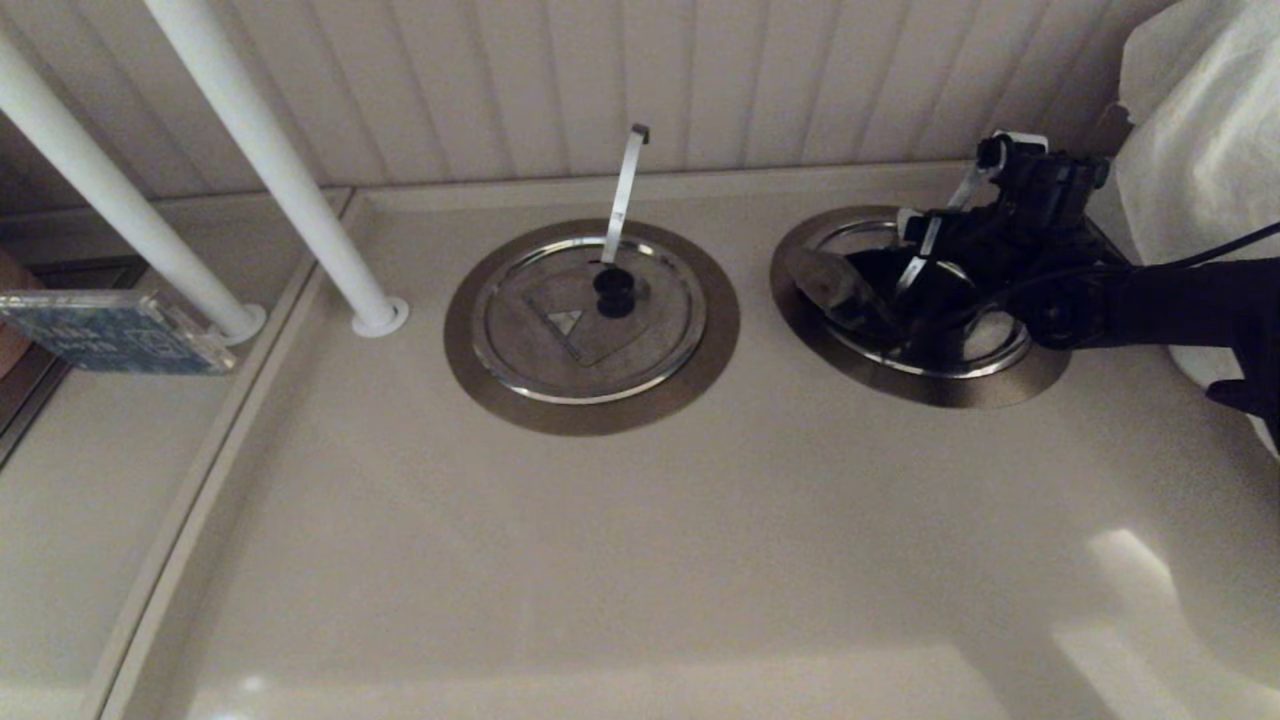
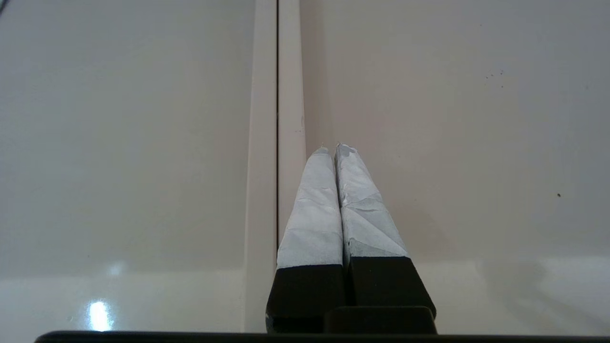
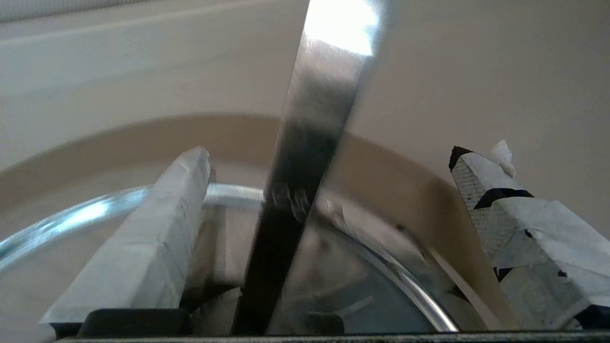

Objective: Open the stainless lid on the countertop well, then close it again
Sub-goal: Stir with a spoon

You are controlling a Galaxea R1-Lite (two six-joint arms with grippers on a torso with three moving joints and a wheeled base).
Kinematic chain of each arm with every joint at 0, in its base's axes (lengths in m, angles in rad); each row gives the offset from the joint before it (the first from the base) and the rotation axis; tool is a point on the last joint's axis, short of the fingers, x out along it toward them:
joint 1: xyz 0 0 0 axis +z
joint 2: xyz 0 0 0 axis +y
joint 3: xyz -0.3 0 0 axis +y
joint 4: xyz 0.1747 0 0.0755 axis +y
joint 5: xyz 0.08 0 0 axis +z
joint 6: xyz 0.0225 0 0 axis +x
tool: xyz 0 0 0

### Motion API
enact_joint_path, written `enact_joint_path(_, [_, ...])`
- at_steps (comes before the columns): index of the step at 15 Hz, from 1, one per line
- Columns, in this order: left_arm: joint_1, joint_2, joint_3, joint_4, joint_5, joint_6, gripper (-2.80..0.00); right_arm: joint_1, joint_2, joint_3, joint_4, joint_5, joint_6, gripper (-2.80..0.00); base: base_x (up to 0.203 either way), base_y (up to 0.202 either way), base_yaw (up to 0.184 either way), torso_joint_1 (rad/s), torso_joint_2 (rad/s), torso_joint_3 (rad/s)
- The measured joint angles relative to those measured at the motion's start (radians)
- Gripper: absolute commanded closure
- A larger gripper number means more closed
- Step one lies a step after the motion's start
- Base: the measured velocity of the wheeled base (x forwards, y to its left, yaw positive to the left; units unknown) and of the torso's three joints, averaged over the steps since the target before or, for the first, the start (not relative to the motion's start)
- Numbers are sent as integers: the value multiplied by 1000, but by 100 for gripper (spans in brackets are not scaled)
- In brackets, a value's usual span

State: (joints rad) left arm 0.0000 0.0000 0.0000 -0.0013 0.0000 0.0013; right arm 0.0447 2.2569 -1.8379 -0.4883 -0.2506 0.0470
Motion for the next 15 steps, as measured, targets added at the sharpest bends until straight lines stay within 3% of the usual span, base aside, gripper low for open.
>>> enact_joint_path(3, [0, 0, 0, 0, 0, -1, 0, -3, 69, -96, 10, 10, 2, -280, 0, 0, 0, 0, 0, 0])
enact_joint_path(8, [0, 0, 0, 0, 0, 0, 0, 8, 81, -115, 10, 32, 0, -280, 0, 0, 0, 0, 0, 0])
enact_joint_path(9, [0, 0, 0, 1, 0, -1, 0, 13, 83, -116, 10, 36, 1, 0, 0, 0, 0, 0, 0, 0])
enact_joint_path(15, [0, 0, 0, 1, 0, -1, 0, 28, 77, -116, 0, 36, -6, 0, 0, 0, 0, 0, 0, 0])
